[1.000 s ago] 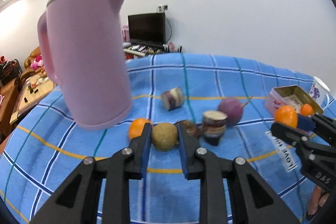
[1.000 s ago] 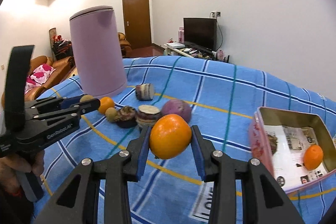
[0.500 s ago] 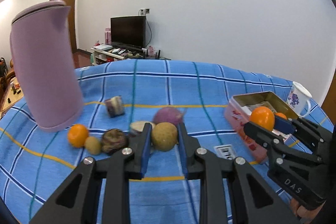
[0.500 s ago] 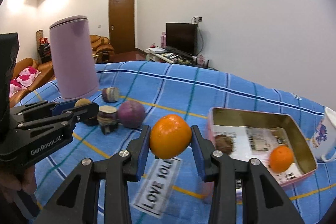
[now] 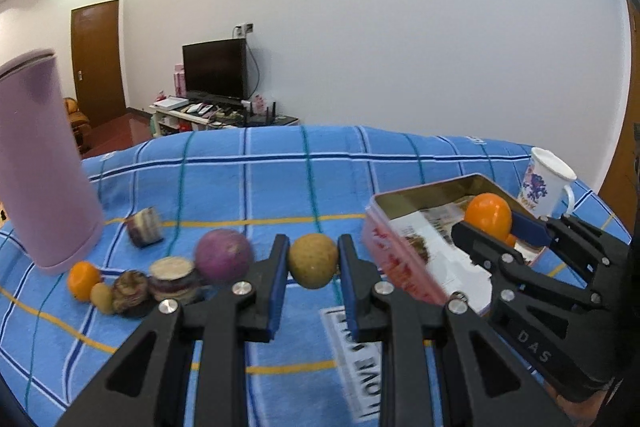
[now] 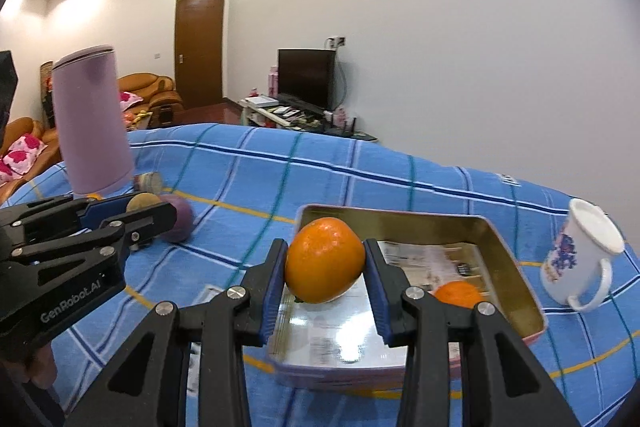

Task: Organize fruits
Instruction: 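Carry both fruits over the pink tin and open both grippers inside it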

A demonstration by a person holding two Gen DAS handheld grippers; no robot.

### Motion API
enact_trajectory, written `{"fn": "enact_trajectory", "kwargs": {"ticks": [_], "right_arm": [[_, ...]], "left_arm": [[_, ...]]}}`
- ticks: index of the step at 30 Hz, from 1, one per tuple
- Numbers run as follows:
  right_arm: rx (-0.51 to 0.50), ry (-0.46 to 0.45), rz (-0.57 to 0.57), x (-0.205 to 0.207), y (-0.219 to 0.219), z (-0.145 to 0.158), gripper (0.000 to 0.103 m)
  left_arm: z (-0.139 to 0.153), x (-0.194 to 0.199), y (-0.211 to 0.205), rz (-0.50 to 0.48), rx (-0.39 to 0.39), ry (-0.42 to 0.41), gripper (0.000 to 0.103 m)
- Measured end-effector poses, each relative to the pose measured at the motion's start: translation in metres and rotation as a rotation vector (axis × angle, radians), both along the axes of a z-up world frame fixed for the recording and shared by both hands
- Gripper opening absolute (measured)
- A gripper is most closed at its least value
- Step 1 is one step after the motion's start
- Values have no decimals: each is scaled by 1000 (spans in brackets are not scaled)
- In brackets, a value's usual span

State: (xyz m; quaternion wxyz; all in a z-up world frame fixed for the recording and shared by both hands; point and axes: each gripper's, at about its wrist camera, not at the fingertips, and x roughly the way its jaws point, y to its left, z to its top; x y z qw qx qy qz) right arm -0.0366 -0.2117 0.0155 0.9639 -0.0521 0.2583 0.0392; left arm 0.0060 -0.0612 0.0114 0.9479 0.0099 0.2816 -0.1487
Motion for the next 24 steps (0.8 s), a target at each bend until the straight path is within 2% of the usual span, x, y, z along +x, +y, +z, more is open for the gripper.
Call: {"fn": "enact_trajectory", "kwargs": {"ticks": [11,24], "right_arm": [[-45,-8,-135,13,-56,-1,40],[-43,77,-230,36,-110,-15,40]], "left_arm": [[0,7,-64,-58,7,-6,26],[-14,19,-120,-93,33,32,26]]}}
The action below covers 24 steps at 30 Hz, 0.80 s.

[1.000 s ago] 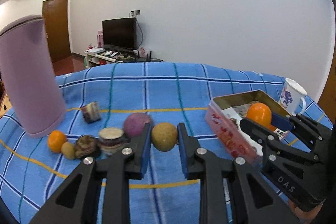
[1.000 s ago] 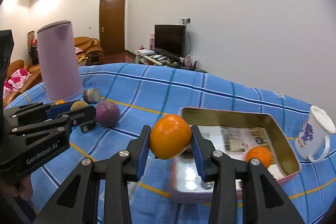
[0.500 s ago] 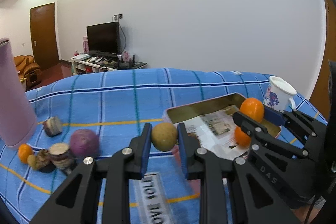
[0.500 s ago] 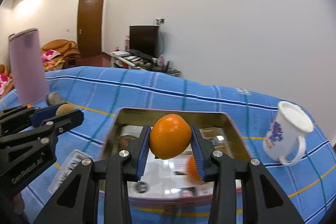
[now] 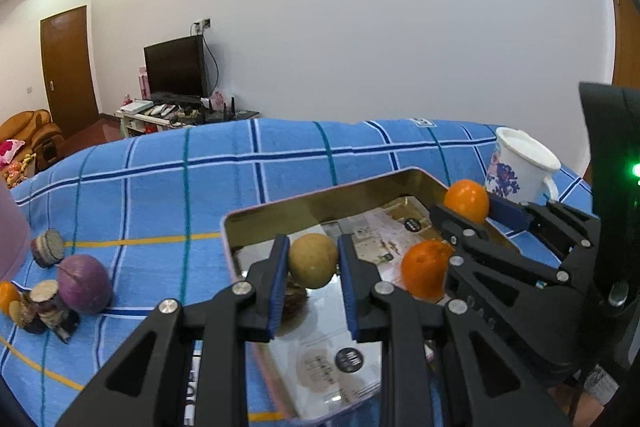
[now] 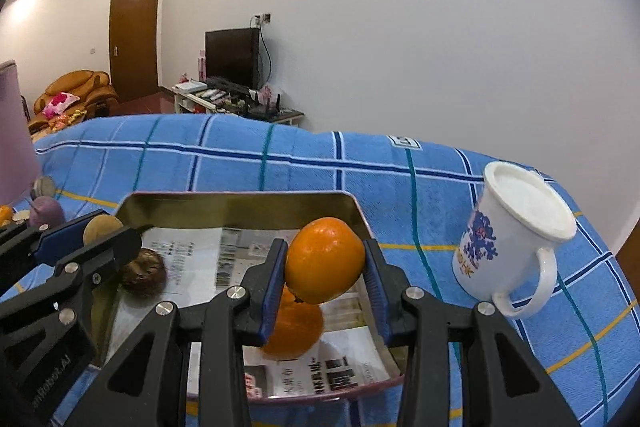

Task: Organize fruits
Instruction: 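Carry both fruits over the pink tin and open both grippers inside it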

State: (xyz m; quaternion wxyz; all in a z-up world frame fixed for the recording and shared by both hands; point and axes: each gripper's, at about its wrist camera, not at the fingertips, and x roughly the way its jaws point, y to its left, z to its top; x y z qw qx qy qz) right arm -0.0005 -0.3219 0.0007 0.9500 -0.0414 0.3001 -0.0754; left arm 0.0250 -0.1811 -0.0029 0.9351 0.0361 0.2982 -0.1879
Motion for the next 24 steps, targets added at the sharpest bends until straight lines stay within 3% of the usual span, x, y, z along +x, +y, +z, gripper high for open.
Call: {"fn": "enact_trajectory", "kwargs": {"ticks": [15,24], "right_arm": [[12,87,23,22,-3,-12,40],[-8,79,51,24,5,-14,41]], "left_arm": [[-12,15,-17,12,44,53,26],[-15,21,-15,26,37,74,26]]}}
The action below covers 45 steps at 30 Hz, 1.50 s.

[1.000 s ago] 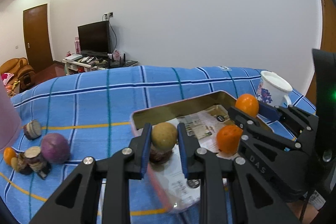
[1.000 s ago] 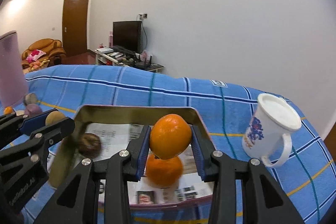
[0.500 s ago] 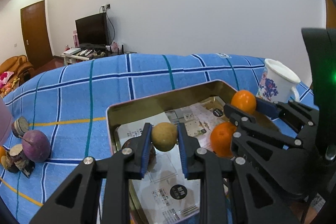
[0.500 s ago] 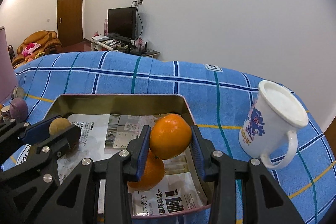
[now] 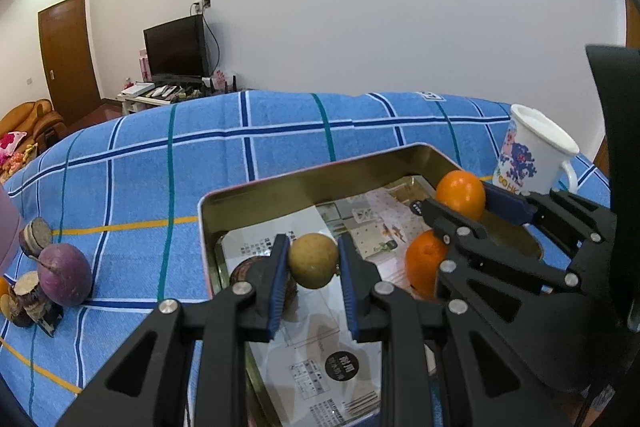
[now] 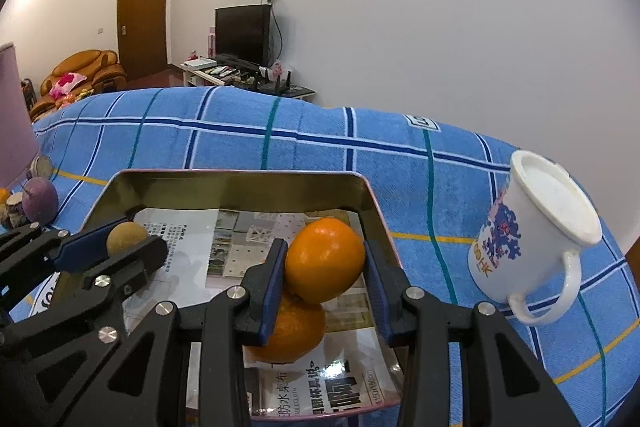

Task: Organize fruits
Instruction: 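Carry both fruits over the pink tin and open both grippers inside it, then withdraw both grippers from the tin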

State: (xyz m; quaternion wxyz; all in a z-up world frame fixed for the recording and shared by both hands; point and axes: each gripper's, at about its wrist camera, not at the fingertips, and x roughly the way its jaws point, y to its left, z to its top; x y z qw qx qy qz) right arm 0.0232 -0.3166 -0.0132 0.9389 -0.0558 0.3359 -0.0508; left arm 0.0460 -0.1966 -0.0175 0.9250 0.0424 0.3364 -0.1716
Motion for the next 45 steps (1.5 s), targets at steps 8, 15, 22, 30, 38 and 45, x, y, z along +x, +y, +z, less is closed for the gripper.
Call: {"fn": "enact_trajectory", "kwargs": {"ticks": [8,15,22,30,38,45], "right_arm": [[-13,-13,16,-4,3,1,43],[39,-13,20,-7,-5,3,43],[161,-40,25,-11,-18,8,65],[236,-299,-37,-48,-36,40,74],[258,-399,-163,-63,-52,43,87],[192,-385,-135,-60,-39,37,87]], "left_arm": [[1,0,1,17,-11,-26,29],[5,-6,12,64,-21,-55,54],[16,-15,38,158,-87,-141,102],[37,-20,74,259,-154,-221,103],[35,-17,100,416,-30,-308,103],[25,-22,94,387,22,-299,103]]}}
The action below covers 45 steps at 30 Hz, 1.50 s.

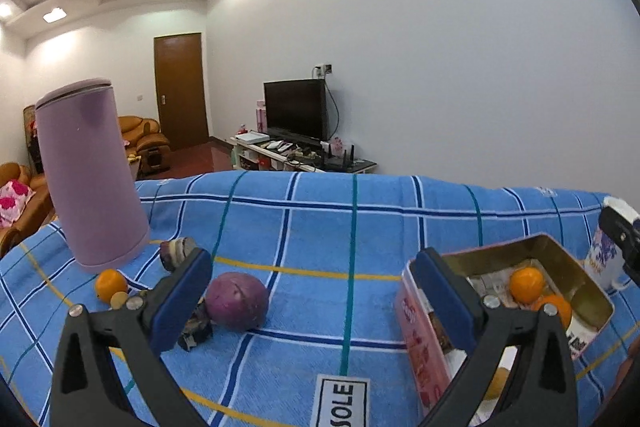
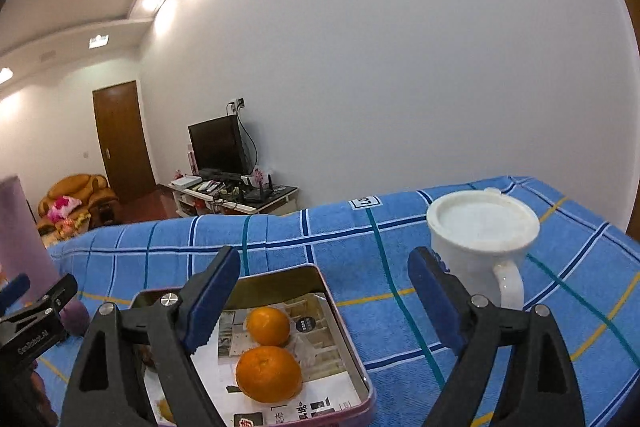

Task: Organize fruits
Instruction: 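Withdraw both grippers from the tin, then move both open grippers toward the produce beside the pink kettle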

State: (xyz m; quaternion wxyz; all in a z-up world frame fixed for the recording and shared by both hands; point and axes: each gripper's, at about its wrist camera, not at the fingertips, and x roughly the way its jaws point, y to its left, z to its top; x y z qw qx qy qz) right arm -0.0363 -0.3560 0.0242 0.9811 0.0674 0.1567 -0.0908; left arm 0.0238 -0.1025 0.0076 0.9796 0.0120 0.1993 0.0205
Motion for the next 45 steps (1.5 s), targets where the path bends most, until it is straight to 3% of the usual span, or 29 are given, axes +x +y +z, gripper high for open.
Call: {"fn": "enact_trajectory", "kwargs": {"ticks": [24,30,45], "right_arm": [[-51,6,-30,-9,32,-5,87],[13,57,-22,-5,42,-8,87],[28,132,96,11,123,-16,87]], "left_arm": [[-3,-22,17,-72,43,33,103],[-4,-23,33,-65,63,38,103],[-5,-17,83,-30,76,54,103]]}}
